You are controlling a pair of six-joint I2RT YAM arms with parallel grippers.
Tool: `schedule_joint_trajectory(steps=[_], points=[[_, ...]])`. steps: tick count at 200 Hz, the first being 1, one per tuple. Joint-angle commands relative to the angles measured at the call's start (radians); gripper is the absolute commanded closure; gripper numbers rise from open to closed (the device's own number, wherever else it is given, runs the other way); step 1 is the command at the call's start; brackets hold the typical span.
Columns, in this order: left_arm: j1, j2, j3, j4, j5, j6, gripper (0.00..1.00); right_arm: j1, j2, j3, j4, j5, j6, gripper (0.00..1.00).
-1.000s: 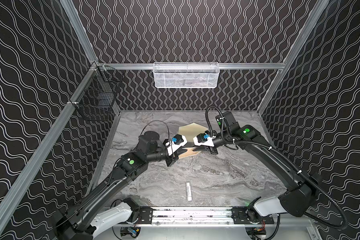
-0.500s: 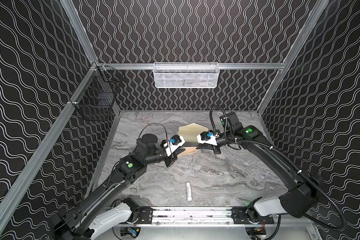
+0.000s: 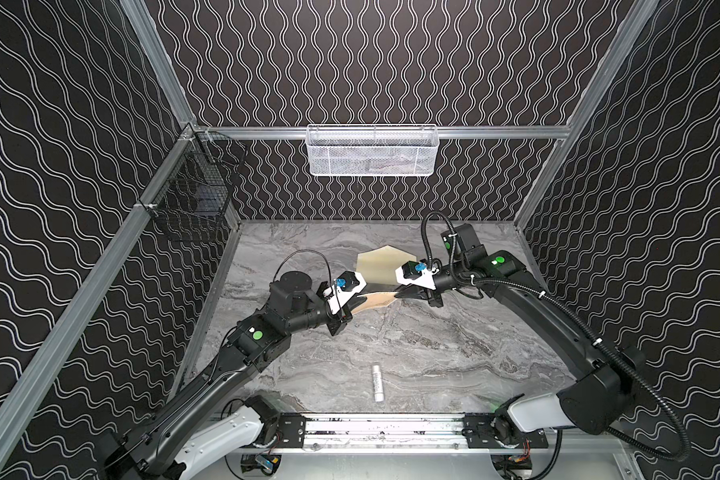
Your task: Place the letter into the envelope and seal it
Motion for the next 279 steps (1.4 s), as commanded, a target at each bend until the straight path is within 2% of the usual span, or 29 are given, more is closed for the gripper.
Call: schedule_joint_trajectory(steps=[1, 26, 39, 92, 98, 116, 129, 176, 279], points=[[0.001, -0.004, -0.007, 0.025, -0.009, -0.016, 1.00, -0.004, -0.005, -0.005, -0.005, -0.009, -0.010, 0.87], [0.001, -0.006, -0.011, 0.025, -0.010, -0.011, 1.00, -0.007, -0.016, -0.023, 0.006, -0.009, -0.009, 0.93], [0.001, -0.004, -0.008, 0.021, -0.011, -0.009, 1.00, -0.008, -0.015, -0.022, 0.003, -0.006, -0.009, 1.00], [0.001, -0.010, -0.016, 0.018, 0.004, -0.002, 1.00, -0.012, -0.015, -0.031, 0.014, -0.012, -0.005, 1.00], [0.001, -0.012, -0.017, 0.018, 0.007, -0.003, 1.00, -0.013, -0.019, -0.034, 0.020, -0.011, -0.003, 0.89], [0.001, -0.012, -0.017, 0.018, 0.014, -0.003, 1.00, -0.011, -0.033, -0.060, 0.049, -0.013, 0.005, 0.80], [0.001, -0.010, -0.017, 0.019, 0.024, -0.005, 1.00, -0.011, -0.041, -0.078, 0.069, -0.025, 0.010, 0.79], [0.001, -0.007, -0.019, 0.016, 0.035, -0.010, 1.00, -0.013, -0.047, -0.098, 0.057, -0.026, 0.006, 1.00], [0.001, -0.002, -0.004, -0.016, 0.066, 0.007, 1.00, -0.019, -0.078, -0.106, 0.081, -0.012, 0.021, 1.00]])
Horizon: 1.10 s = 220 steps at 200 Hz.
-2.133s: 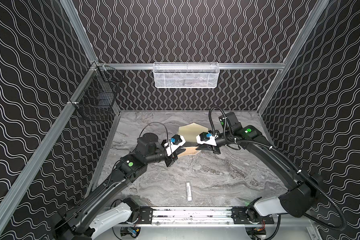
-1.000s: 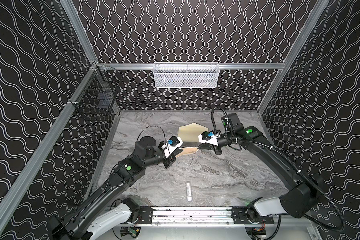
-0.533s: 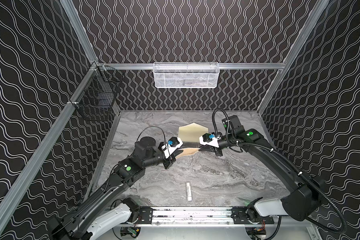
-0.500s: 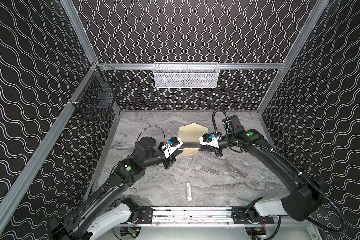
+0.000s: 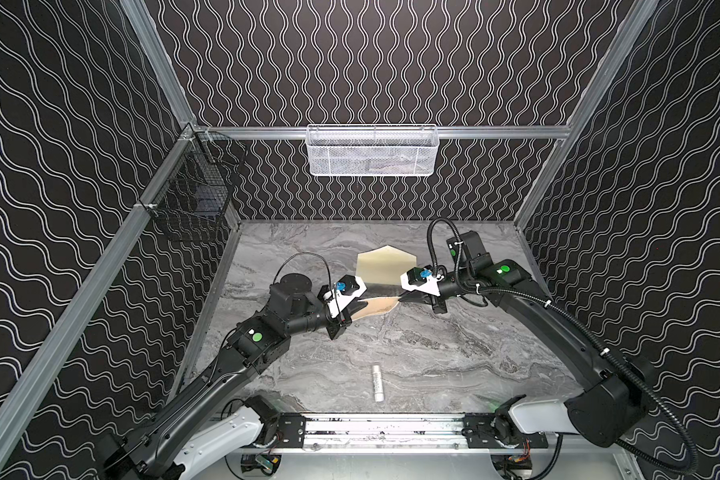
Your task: Place the letter into the envelope and seal it
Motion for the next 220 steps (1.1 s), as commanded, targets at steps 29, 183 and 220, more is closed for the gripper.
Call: schedule_joint_trajectory(steps=[29, 183, 220], points=[[0.001, 0.011, 0.013, -0.010, 0.047, 0.012, 1.00, 0.002, -0.013, -0.012, 0.066, -0.034, 0.021, 0.79], [0.001, 0.045, 0.036, -0.025, 0.067, 0.019, 1.00, 0.112, 0.058, 0.070, 0.059, -0.041, -0.005, 1.00], [0.001, 0.057, 0.056, -0.060, 0.037, 0.021, 0.79, 0.109, 0.046, 0.070, 0.040, -0.008, -0.006, 1.00]])
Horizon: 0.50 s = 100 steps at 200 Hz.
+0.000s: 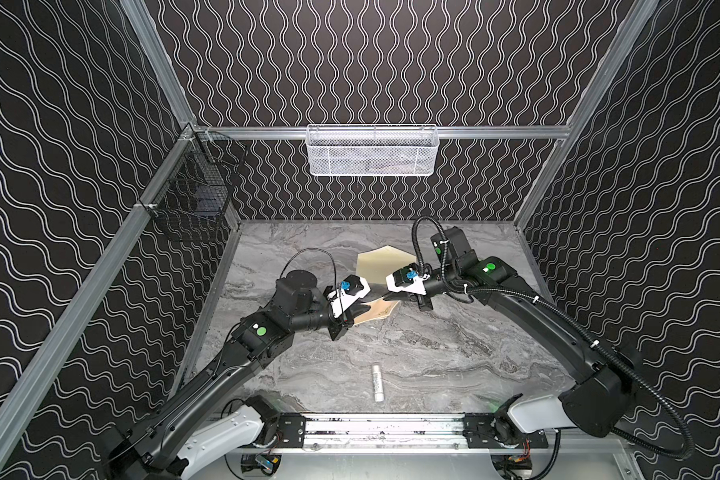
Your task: Place the letter into the envelope and seal it
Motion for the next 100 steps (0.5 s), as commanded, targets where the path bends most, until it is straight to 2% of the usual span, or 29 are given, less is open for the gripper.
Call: schedule_joint_trajectory(steps=[1, 22, 49, 77, 91, 100], points=[[0.001, 0.008, 0.017, -0.002, -0.015, 0.015, 0.78, 0.002, -0.012, 0.002, -0.031, -0.011, -0.014, 1.00], [0.001, -0.011, 0.004, -0.019, -0.031, 0.018, 0.66, -0.010, -0.017, 0.004, -0.036, -0.015, -0.020, 1.00], [0.001, -0.040, -0.034, -0.008, -0.043, 0.005, 0.65, -0.020, -0.018, 0.012, -0.050, -0.021, -0.031, 1.00], [0.001, -0.045, -0.049, -0.015, -0.043, -0.005, 0.74, -0.033, -0.014, 0.025, -0.068, -0.024, -0.037, 1.00], [0.001, -0.044, -0.049, -0.026, -0.044, -0.001, 0.88, -0.038, -0.016, 0.026, -0.069, -0.024, -0.039, 1.00], [0.001, -0.042, -0.046, -0.031, -0.045, 0.000, 0.94, -0.040, -0.018, 0.025, -0.066, -0.025, -0.037, 1.00]])
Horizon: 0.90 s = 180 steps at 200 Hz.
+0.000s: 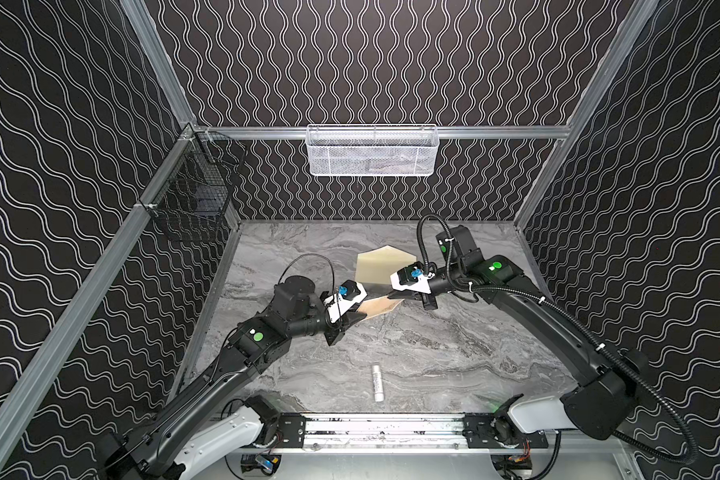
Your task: Place the letter into the envelope and seal it
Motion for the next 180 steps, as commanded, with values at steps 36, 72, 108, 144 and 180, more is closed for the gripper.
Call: schedule_joint_trajectory(steps=[36, 72, 108, 144, 180], points=[[0.001, 0.005, 0.002, -0.007, -0.001, -0.002, 1.00, -0.008, -0.006, 0.012, -0.028, -0.021, -0.019, 1.00], [0.001, 0.003, -0.013, -0.012, -0.005, -0.012, 0.81, -0.013, -0.008, 0.013, -0.028, -0.021, -0.017, 1.00], [0.001, 0.000, -0.028, -0.028, -0.006, -0.010, 0.79, -0.014, -0.011, 0.013, -0.030, -0.017, -0.015, 1.00], [0.001, -0.006, -0.039, -0.031, -0.008, -0.009, 0.96, -0.016, -0.013, 0.008, -0.023, -0.017, -0.010, 1.00], [0.001, -0.012, -0.039, -0.041, -0.016, -0.011, 0.96, -0.017, -0.008, 0.010, -0.027, -0.022, -0.013, 1.00]])
